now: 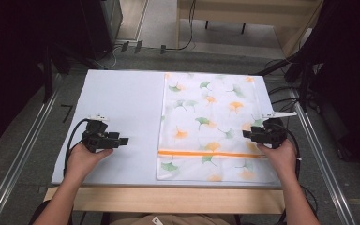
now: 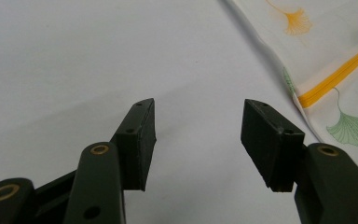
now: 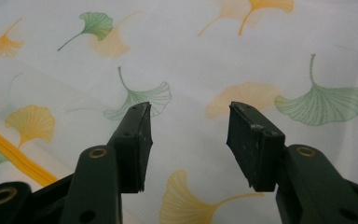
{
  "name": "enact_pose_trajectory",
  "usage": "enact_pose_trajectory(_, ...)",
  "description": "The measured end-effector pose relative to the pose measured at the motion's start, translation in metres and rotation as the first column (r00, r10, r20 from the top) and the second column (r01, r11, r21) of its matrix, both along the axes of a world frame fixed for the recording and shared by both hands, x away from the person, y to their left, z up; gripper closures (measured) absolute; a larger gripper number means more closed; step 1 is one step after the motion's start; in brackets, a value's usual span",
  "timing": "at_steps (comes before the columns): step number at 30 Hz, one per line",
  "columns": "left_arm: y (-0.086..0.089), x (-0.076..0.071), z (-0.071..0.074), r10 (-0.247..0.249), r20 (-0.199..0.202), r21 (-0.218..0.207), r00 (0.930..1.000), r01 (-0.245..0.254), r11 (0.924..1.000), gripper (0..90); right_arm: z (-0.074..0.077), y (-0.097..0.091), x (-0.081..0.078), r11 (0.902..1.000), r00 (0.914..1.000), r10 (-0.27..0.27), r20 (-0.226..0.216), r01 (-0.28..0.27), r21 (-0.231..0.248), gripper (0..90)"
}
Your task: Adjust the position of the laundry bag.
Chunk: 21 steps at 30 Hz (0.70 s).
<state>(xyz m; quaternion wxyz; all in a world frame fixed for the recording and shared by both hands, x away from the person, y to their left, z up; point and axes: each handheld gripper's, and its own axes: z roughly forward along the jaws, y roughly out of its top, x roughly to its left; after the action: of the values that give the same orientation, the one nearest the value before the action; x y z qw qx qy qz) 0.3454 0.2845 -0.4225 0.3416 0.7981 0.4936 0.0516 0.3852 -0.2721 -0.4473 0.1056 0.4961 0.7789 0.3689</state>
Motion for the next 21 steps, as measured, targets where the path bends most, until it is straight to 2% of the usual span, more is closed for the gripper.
enact_pose_trajectory(2,-0.003,0.003,-0.001,-0.011,-0.005,0.000,0.9999,0.011,0.9999,45.1,-0.001,0.000,-0.001,1.0000,1.0000,0.001,0.001,-0.001,-0.009,51.0)
enact_pose_trajectory(14,-0.016,0.012,-0.003,-0.051,-0.024,0.005,0.9984,0.051,0.9987,42.5,-0.004,-0.004,-0.007,1.0000,1.0000,-0.002,0.000,0.002,0.003,49.1)
enact_pose_trajectory(21,-0.020,0.014,-0.003,-0.055,-0.031,-0.004,0.9980,0.055,0.9985,42.2,-0.004,0.005,-0.005,0.9999,0.9999,0.010,0.007,-0.010,0.009,49.1)
